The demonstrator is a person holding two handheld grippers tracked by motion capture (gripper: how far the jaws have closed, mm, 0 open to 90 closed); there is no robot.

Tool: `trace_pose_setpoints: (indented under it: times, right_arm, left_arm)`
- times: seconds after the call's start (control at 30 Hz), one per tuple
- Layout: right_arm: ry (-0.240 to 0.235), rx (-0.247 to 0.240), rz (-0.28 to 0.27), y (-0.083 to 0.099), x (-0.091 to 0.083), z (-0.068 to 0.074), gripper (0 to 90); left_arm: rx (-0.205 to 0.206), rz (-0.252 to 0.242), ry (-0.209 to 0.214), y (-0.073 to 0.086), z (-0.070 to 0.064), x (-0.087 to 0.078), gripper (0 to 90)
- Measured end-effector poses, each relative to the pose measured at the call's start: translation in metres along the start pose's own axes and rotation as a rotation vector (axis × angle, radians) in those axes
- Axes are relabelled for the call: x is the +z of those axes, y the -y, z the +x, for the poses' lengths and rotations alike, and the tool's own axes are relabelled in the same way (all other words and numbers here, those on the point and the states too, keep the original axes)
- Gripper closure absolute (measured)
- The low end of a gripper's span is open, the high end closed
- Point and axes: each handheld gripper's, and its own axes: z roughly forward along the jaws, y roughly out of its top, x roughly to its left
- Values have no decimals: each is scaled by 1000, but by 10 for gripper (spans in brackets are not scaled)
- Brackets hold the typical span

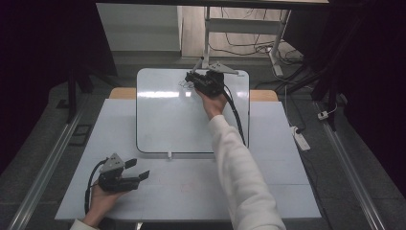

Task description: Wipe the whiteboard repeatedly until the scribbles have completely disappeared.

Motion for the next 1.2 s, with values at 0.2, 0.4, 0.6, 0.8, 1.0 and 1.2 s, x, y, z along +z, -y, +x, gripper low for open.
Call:
trace_pose_setpoints:
  times: [0.2, 0.4, 0.6, 0.8, 1.0, 1.2]
  right_arm:
    - [7, -1, 7, 4, 10, 3, 774]
    - [-37, -60, 57, 12, 19, 20, 774]
    - [25, -44, 8, 5, 13, 10, 774]
    - [-15, -59, 27, 11, 18, 17, 774]
    - [14, -54, -7, 11, 20, 16, 774]
    - [-2, -58, 7, 14, 18, 19, 774]
  left_arm:
    - [2, 2, -3, 0, 0, 0, 288]
    - [4, 1, -5, 0, -1, -1, 288]
    - [4, -3, -5, 0, -1, -2, 288]
    - [6, -2, -6, 0, -1, -1, 288]
    - [6, -4, -7, 0, -1, -2, 288]
    - [5, -6, -4, 0, 0, -2, 288]
